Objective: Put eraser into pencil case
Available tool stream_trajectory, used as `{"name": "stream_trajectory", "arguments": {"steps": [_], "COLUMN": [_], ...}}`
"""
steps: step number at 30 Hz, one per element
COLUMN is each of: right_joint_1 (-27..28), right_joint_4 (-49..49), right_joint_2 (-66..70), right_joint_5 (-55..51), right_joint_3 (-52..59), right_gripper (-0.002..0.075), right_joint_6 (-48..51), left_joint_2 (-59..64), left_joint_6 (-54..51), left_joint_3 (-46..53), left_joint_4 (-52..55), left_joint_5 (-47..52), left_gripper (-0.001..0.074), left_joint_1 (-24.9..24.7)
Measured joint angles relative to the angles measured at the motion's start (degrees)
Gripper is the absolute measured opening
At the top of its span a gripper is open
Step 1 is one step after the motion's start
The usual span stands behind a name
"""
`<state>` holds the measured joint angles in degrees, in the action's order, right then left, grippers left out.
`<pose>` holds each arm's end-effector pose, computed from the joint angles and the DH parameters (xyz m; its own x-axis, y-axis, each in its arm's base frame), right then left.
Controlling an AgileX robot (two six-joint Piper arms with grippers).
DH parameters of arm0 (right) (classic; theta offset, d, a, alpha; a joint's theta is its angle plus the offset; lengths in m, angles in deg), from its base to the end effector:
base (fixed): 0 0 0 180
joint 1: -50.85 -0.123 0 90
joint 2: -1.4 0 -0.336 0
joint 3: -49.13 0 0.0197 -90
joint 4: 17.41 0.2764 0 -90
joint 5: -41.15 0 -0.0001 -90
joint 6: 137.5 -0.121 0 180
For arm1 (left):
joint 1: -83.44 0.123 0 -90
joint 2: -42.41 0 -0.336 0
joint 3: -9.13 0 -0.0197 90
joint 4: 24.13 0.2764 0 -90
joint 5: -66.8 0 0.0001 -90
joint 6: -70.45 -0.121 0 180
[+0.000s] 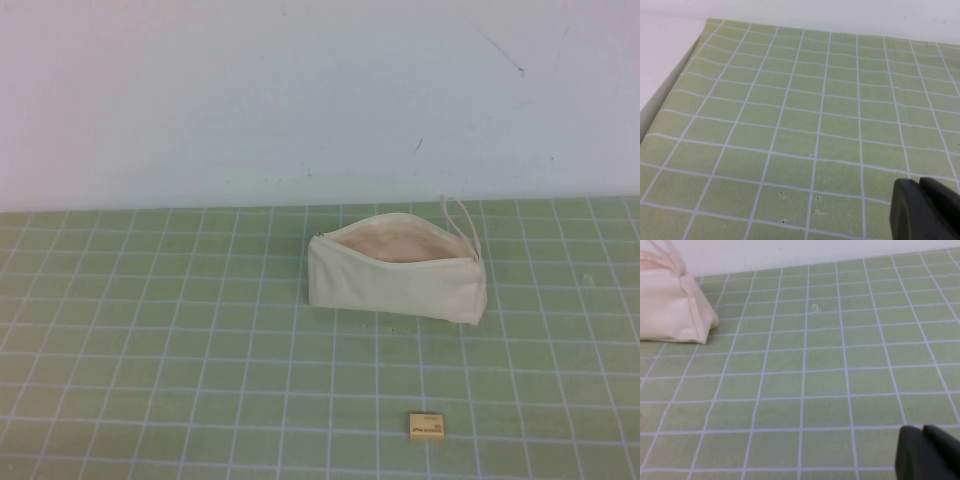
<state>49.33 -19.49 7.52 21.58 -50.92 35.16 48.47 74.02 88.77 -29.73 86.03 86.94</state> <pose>0.0568 0.0000 0.1647 -0.2695 0.0866 -0.9591 0.0105 0.9961 0.0870 0.0570 -0.0004 0.1678 -0.2481 -0.1694 -0.9538 -0.0690 0.9852 -0.1570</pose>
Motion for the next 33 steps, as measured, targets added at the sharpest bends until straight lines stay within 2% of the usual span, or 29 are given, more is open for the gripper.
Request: {"name": "stream_trajectory", "arguments": {"steps": [23, 26, 30, 33], "right_joint_1": [0.00, 0.00, 0.00, 0.00], "right_joint_4": [0.55, 6.58, 25.70, 35.82], "right_joint_2": [0.00, 0.00, 0.00, 0.00], "right_joint_5": [-0.10, -0.10, -0.96, -0.75], "right_joint_3": [0.00, 0.00, 0.00, 0.00], "right_gripper": [-0.0001, -0.0001, -0.0001, -0.0001], "right_joint_6": [-0.34, -3.99, -14.80, -18.09], "left_joint_2": [0.00, 0.00, 0.00, 0.00], "left_joint_6": [0.00, 0.00, 0.00, 0.00], "left_joint_3": [0.00, 0.00, 0.00, 0.00], "left_joint_4": [0.00, 0.00, 0.00, 0.00], "left_joint_5": [0.00, 0.00, 0.00, 0.00], "left_gripper": [-0.0003, -0.0003, -0.0003, -0.0003], "left_joint_1": [0.00, 0.00, 0.00, 0.00]}}
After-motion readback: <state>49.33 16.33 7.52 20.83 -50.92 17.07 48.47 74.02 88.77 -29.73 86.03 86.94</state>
